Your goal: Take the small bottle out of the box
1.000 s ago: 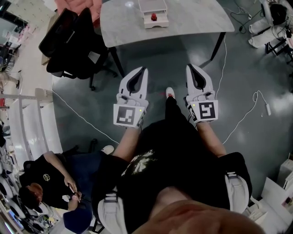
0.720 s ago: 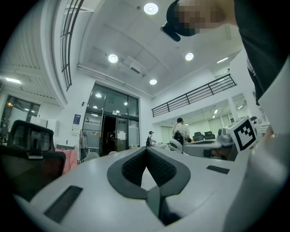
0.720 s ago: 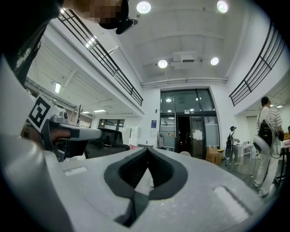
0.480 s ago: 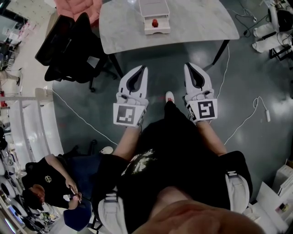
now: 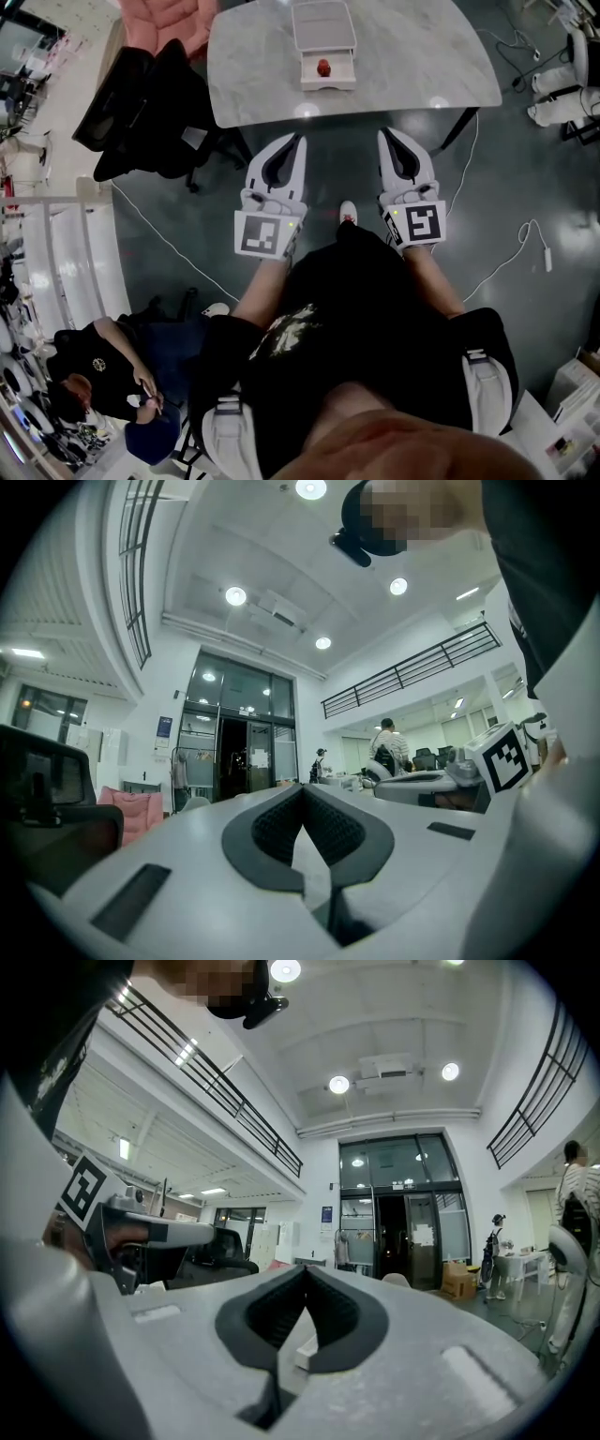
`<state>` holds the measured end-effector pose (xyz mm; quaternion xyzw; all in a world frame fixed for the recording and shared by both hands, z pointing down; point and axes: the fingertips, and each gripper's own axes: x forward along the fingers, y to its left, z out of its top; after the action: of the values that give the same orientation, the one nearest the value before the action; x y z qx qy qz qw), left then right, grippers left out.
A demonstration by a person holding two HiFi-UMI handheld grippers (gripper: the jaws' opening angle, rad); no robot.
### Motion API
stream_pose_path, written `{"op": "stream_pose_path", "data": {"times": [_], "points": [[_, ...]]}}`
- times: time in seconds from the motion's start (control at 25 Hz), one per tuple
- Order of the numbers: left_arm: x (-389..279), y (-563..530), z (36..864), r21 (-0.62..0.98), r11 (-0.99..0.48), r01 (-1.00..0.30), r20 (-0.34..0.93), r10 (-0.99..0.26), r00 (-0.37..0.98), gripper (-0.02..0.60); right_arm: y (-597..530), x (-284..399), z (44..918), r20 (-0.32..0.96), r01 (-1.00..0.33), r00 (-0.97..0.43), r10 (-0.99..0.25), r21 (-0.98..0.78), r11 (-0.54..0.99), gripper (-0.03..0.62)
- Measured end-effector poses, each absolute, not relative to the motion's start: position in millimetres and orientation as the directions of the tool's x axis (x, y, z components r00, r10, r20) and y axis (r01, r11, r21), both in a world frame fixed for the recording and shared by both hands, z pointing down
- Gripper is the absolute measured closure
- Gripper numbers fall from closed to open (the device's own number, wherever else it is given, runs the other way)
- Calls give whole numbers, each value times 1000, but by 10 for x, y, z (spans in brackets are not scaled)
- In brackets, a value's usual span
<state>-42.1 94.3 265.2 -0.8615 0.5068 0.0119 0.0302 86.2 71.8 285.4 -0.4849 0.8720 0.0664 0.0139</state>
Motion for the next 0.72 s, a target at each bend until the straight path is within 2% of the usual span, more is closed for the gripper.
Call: {"op": "stream_pose_path", "data": {"times": [0.72], "points": [[-330,217,2654,-54,-393,-918,-34,-918,395,572,-127,883,2851,-87,-777,-628,-773,122,617,599]]}}
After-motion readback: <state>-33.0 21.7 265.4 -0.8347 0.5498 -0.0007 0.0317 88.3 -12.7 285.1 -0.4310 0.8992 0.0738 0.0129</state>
